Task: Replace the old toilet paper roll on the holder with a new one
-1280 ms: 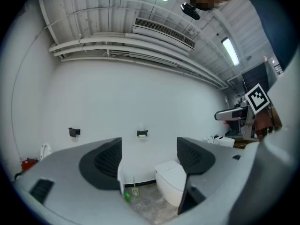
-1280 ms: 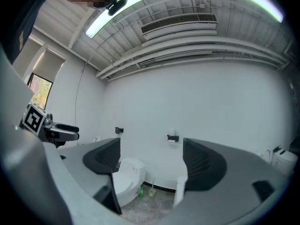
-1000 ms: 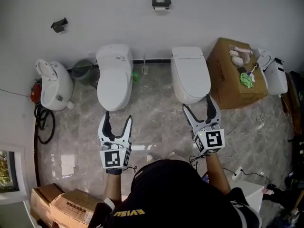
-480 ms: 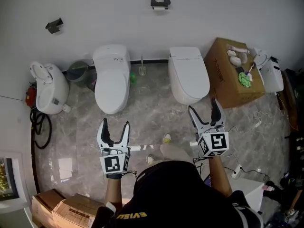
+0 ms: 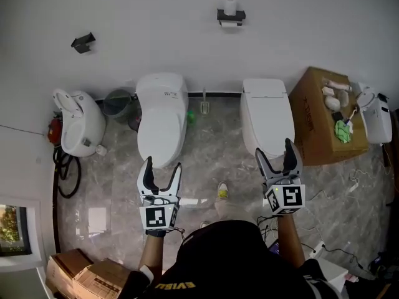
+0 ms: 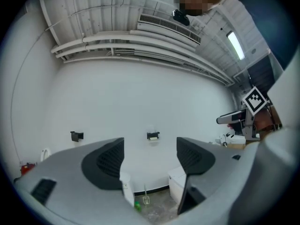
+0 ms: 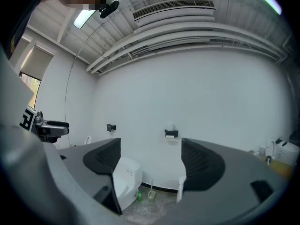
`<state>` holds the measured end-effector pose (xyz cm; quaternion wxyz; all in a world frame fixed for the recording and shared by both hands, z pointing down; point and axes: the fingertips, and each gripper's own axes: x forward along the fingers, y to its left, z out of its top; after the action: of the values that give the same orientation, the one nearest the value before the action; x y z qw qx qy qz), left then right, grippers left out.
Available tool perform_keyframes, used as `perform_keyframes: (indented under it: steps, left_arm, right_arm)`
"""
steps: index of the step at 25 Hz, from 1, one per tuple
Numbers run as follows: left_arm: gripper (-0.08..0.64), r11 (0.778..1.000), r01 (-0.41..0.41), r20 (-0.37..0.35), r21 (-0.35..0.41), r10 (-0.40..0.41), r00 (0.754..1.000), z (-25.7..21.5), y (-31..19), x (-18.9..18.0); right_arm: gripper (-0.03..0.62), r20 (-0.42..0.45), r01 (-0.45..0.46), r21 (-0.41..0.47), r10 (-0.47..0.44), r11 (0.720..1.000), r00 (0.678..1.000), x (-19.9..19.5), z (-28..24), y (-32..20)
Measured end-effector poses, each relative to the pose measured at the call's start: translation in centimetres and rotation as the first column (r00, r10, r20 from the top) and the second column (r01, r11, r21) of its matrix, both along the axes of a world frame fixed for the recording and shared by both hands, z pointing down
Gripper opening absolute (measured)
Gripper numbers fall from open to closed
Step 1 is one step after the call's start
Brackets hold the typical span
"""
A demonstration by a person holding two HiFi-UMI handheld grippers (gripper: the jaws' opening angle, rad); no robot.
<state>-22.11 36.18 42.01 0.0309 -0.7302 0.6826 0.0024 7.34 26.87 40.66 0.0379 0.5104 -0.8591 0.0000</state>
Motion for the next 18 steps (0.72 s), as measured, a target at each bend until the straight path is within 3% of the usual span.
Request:
perform_keyframes:
  steps: [9,18]
  left_arm:
    - [0.359,0.999,-0.042,0.056,-0.01,0.043,0.997,-2.4,-13.9,5.6]
    - [0.359,0.998,-0.062,0.097,-0.033,0.065,0.993,-2.4,-20.7,8.7]
  right_arm:
    - [0.403,0.066,0.022,0.004,-0.022,1.0,0.998,3.9,-0.8,-12.9]
    - [0.402,0.151,0.023,-0.036,-0.018,0.999,0.988,6.7,1.1,-18.3]
